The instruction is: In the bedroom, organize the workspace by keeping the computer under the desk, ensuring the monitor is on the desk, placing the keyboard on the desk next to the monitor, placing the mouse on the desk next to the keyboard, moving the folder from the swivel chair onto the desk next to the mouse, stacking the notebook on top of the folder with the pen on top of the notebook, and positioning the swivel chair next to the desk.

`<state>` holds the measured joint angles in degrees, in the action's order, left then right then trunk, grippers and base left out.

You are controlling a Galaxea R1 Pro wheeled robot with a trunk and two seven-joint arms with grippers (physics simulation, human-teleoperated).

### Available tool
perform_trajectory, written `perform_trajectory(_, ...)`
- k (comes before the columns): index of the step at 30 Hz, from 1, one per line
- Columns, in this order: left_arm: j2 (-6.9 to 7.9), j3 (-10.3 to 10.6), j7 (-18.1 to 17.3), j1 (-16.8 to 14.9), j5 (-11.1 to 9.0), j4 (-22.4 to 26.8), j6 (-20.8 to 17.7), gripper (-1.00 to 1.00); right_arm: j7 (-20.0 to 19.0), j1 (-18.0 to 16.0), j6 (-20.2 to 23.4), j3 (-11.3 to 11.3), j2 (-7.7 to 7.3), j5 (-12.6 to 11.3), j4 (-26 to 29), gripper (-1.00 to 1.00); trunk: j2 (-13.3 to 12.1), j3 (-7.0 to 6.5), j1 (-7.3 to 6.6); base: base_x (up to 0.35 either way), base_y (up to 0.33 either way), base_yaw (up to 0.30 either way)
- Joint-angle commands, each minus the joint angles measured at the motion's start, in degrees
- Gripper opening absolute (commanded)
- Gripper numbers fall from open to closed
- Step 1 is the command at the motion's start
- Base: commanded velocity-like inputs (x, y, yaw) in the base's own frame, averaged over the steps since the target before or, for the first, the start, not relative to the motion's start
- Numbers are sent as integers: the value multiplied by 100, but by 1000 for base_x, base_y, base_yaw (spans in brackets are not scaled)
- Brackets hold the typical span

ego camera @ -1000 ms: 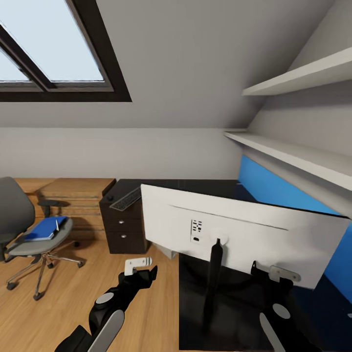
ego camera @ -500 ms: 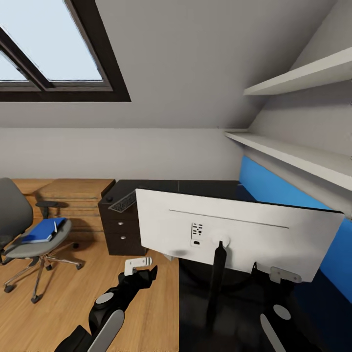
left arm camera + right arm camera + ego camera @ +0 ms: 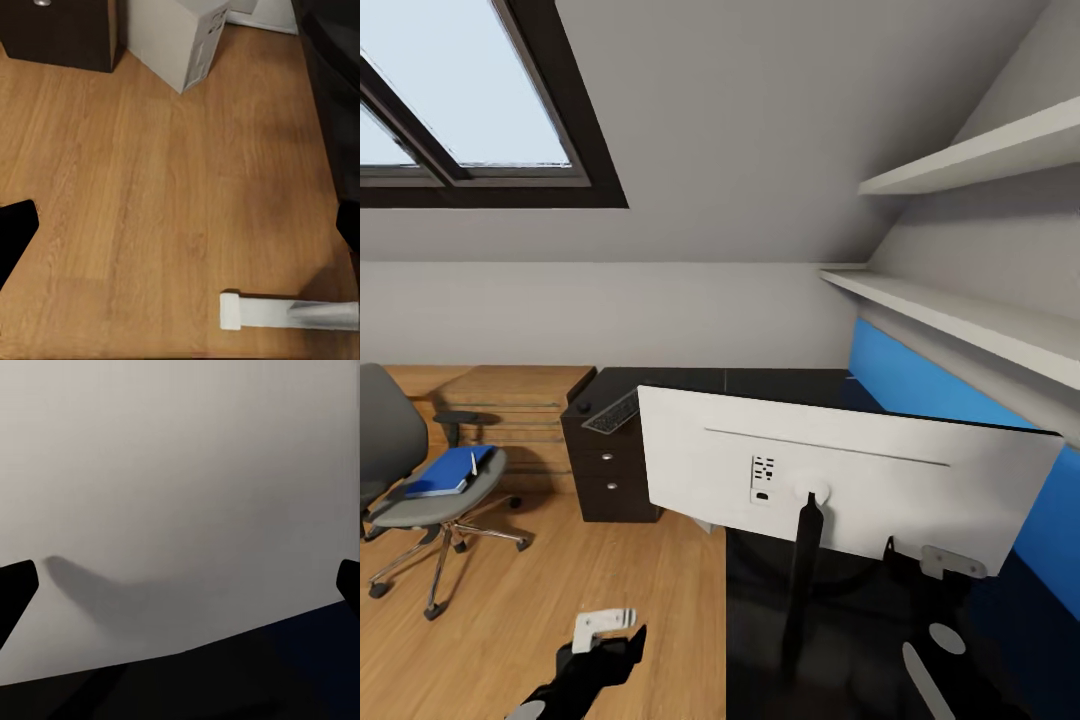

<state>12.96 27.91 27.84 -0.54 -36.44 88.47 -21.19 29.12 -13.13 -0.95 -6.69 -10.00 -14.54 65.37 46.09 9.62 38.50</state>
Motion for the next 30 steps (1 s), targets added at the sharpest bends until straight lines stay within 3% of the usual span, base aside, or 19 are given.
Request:
perform_trajectory(1,32,13,47,59,-45,-7,84,100,41,-5,-10,-23,-9,-50,4,100,7,8,2,0,0,0)
perform_trajectory(4,142,13,34,215,-46,-102,389,100,39,-5,-10,-20,-14,-50,3,100,7,8,2,0,0,0)
perform_trajectory(8,62,-25,53,323,-14,29,307,100,74,-5,-125,-34,103,-40,29,100,7,8,2,0,0,0)
perform_trajectory(30,31,-83,37,397,40,118,291,100,76,-5,-133,-30,68,-31,74,100,7,8,2,68,0,0)
